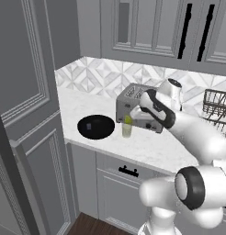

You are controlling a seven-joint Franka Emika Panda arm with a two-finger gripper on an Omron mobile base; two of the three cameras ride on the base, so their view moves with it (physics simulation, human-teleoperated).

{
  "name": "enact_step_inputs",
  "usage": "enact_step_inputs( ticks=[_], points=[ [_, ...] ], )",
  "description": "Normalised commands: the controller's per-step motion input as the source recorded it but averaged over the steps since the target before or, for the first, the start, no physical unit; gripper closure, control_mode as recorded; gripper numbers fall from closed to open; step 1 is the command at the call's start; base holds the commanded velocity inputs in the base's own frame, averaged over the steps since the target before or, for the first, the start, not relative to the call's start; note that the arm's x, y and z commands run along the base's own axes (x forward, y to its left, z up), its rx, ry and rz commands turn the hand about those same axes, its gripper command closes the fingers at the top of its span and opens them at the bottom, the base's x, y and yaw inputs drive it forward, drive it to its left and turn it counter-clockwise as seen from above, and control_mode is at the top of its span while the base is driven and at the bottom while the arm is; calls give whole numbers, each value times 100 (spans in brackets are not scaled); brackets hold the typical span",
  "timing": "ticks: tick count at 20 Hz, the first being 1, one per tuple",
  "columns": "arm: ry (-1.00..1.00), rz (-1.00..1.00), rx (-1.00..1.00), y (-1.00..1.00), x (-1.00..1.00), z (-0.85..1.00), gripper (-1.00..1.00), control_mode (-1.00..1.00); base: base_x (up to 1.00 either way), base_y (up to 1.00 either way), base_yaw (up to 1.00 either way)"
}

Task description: Grab a lemon wedge from the fridge and one ice cube from the ice bowl, and put them in the glass of lemonade.

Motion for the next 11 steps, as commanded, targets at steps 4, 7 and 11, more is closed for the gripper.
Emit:
enact_step_inputs(
  ticks=[4,7,11],
  points=[
    [0,2,0,0,-80,0,-100,-100,0,0,0],
    [3,3,0,1,-68,3,-100,-100,0,0,0],
    [9,7,0,25,-40,19,-100,-100,0,0,0]
  ],
)
